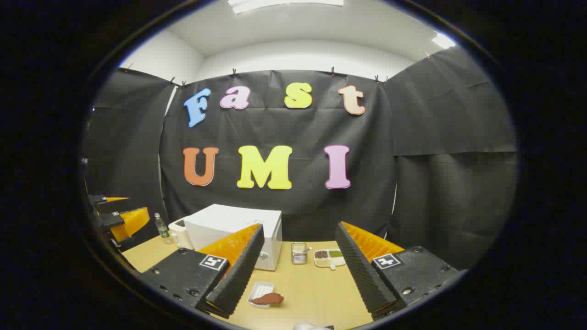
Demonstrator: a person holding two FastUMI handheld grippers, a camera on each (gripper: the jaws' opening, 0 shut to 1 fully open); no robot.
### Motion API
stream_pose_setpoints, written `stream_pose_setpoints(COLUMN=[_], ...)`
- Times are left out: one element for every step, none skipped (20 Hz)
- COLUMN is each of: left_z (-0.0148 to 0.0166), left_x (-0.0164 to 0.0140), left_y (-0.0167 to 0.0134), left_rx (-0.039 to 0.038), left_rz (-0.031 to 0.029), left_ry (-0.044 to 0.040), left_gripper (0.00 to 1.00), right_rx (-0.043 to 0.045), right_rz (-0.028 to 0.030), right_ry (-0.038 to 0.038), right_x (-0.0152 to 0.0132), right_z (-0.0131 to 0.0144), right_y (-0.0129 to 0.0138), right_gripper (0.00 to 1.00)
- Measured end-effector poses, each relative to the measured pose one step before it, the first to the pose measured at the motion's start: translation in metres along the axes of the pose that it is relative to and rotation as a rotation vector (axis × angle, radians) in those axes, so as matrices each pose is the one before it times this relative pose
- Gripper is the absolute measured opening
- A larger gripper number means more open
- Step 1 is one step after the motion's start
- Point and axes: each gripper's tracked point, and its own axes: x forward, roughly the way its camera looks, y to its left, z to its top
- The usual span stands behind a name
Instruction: Open the microwave oven with the left hand, put the food in, and close the microwave oven.
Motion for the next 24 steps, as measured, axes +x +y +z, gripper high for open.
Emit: stream_pose_setpoints(left_z=[0.00058,-0.00017,0.00052,0.00117,-0.00027,-0.00129,-0.00066,-0.00071,-0.00074,-0.00102,0.00032,-0.00129,-0.00197,-0.00155,-0.0014,-0.00246,-0.00316,-0.00496,-0.00743,-0.0097,-0.00805,-0.00907,-0.00951,-0.01118], left_x=[0.00027,-0.00043,0.00096,0.00112,0.00084,0.00001,0.00016,0.00097,-0.00054,0.00018,0.00079,0.00033,0.00092,0.0013,0.00168,0.00299,0.00336,0.00451,0.00555,0.0069,0.0072,0.00875,0.00949,0.01078], left_y=[0.00003,0.00011,0.00071,-0.00037,0.00085,-0.00022,0.00076,0.00099,0.00083,0.00203,0.00071,0.00196,0.00156,0.00037,-0.00058,-0.00199,-0.00232,-0.00183,-0.00305,-0.00458,-0.00647,-0.00884,-0.01124,-0.01177], left_rx=[-0.00093,0.00032,0.00048,-0.00032,-0.00055,-0.00047,-0.00072,-0.00134,-0.00027,0.00017,0.00055,0.00018,0.00022,-0.00132,-0.00105,-0.00172,0.00312,0.008,0.00982,0.006,0.00337,-0.00119,-0.00632,-0.01074], left_rz=[-0.00077,-0.00074,-0.00039,-0.00142,0.00011,-0.0024,-0.00018,-0.00165,0.00027,0.00101,0.00154,0.00243,0.00067,0.0005,-0.00088,-0.00468,-0.00274,-0.00317,0.00265,0.00128,-0.00035,-0.00658,-0.01476,-0.01728], left_ry=[0.00024,-0.00029,-0.0008,-0.00249,-0.00169,0.00008,0.00177,0.00386,0.00062,0.00098,0.00145,0.00017,0.00311,0.0,-0.00208,-0.00138,-0.00409,0.00178,0.00606,0.01213,0.00919,0.00444,0.00565,0.00433], left_gripper=[0.87,0.87,0.88,0.87,0.95,0.87,0.87,0.88,0.95,0.95,0.87,0.87,0.87,0.95,0.95,0.95,0.95,0.95,0.95,0.95,0.95,0.95,0.95,0.95], right_rx=[-0.00192,-0.00137,0.00189,0.00238,0.00053,-0.00202,-0.00244,-0.00276,-0.00165,-0.00027,0.00141,0.00169,0.00214,0.0009,-0.0003,-0.00029,-0.00121,-0.00317,-0.00415,-0.00173,0.00164,0.00533,0.00886,0.0061], right_rz=[-0.00427,-0.00149,-0.00159,-0.00009,-0.00081,-0.00153,0.00011,0.00163,-0.00053,0.00097,0.0,-0.00037,0.00041,-0.00102,-0.00009,-0.00101,0.00109,0.00553,0.00238,0.00236,0.00245,0.00541,0.00949,0.01222], right_ry=[-0.00046,0.00229,0.00505,0.00199,0.00286,0.00088,0.00008,0.00081,0.00276,0.00196,0.00195,0.00197,0.00052,0.00168,0.00145,-0.00365,-0.00043,0.00097,0.00437,0.00181,-0.00144,-0.00131,-0.00242,0.00331], right_x=[-0.00062,0.00096,0.0003,-0.00005,0.00069,0.0007,0.00136,0.00057,0.00188,0.00022,-0.00078,0.00059,0.00141,0.00103,-0.00067,0.00003,0.00133,0.00084,0.00108,0.00135,0.00205,0.00325,0.00341,0.00436], right_z=[-0.00013,-0.0007,-0.00184,-0.00004,-0.00062,0.00044,-0.00017,0.0003,-0.00125,-0.00004,-0.00164,-0.00012,0.00028,0.0003,-0.00094,0.00147,-0.00019,0.00101,-0.00029,0.00152,0.00225,0.00274,0.00181,0.00043], right_y=[-0.00051,0.00014,0.00076,0.00118,0.00123,0.00046,0.00082,0.00197,0.00022,0.00063,0.00073,0.00072,0.0007,0.00044,-0.00038,-0.00021,-0.00154,-0.00052,-0.00017,-0.00281,-0.00313,-0.00242,-0.00193,-0.00237], right_gripper=[0.92,0.92,0.92,0.92,0.92,0.92,0.92,0.92,0.92,0.92,0.92,0.92,0.92,0.92,0.92,0.92,0.92,0.92,0.92,0.92,0.92,0.92,0.92,0.92])
